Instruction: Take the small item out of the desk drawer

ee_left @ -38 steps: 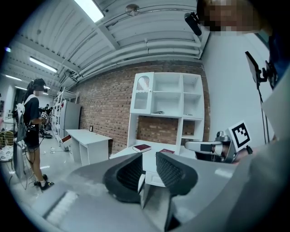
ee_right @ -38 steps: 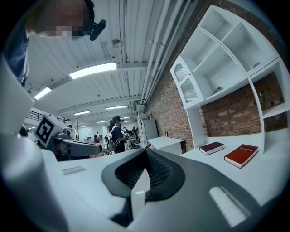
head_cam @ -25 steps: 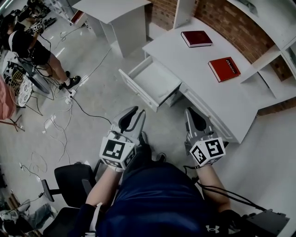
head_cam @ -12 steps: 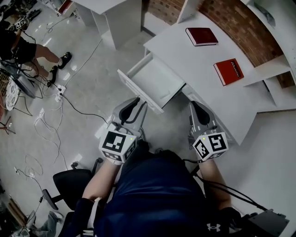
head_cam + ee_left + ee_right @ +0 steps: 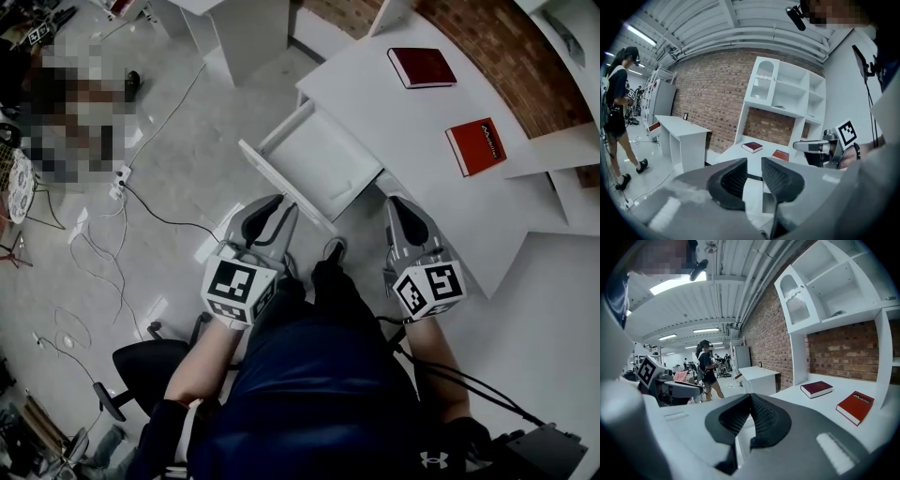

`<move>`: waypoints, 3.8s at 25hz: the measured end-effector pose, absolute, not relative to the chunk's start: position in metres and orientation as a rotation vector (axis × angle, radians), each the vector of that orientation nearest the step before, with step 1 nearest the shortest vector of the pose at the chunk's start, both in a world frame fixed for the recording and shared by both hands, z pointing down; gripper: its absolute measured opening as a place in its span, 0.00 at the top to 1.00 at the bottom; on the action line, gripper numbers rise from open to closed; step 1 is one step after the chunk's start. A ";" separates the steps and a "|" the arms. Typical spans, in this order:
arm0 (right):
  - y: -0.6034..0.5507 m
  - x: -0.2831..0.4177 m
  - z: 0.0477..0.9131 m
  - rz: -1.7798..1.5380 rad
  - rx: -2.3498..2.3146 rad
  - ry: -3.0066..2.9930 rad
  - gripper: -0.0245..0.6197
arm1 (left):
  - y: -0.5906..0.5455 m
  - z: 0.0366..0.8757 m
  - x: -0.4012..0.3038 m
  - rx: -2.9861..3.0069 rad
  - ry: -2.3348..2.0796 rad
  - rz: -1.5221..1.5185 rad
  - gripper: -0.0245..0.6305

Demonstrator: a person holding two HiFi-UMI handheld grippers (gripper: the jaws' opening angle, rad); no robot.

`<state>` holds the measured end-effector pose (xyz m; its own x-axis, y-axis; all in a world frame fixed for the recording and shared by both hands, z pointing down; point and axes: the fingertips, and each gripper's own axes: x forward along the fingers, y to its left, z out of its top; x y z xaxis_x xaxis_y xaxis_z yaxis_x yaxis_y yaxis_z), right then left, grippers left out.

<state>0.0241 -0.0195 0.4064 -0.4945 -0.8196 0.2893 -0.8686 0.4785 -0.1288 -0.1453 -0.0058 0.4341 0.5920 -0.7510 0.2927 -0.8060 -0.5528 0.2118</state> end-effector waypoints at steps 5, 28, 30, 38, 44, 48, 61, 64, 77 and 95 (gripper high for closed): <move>-0.043 0.034 0.421 0.466 1.447 -2.563 0.96 | -0.028 0.439 -0.127 2.498 -1.254 0.331 0.80; -0.128 0.120 0.481 0.726 1.400 -2.556 0.96 | -0.127 0.626 -0.013 2.349 -0.871 1.089 0.76; -0.125 0.126 0.487 0.759 1.449 -2.511 0.96 | -0.122 0.659 -0.010 2.298 -0.759 1.178 0.74; -0.109 0.146 0.511 0.860 1.643 -2.321 0.96 | -0.098 0.762 -0.005 2.170 -0.292 1.515 0.73; -0.083 0.160 0.527 0.925 1.743 -2.233 0.96 | -0.093 0.812 0.011 2.120 -0.115 1.662 0.73; -0.057 0.177 0.541 0.976 1.811 -2.171 0.96 | -0.087 0.842 0.025 2.092 -0.055 1.725 0.73; -0.038 0.198 0.538 1.040 1.894 -2.077 0.96 | -0.080 0.864 0.028 1.992 -0.087 1.716 0.77; -0.047 0.187 0.538 1.025 1.854 -2.116 0.96 | -0.084 0.857 0.024 2.000 -0.132 1.684 0.77; -0.089 0.163 0.519 0.912 1.784 -2.246 0.96 | -0.139 0.754 0.021 2.301 -0.470 1.377 0.77; -0.120 0.146 0.471 0.725 1.730 -2.394 0.96 | -0.191 0.569 0.005 2.490 -0.891 0.792 0.77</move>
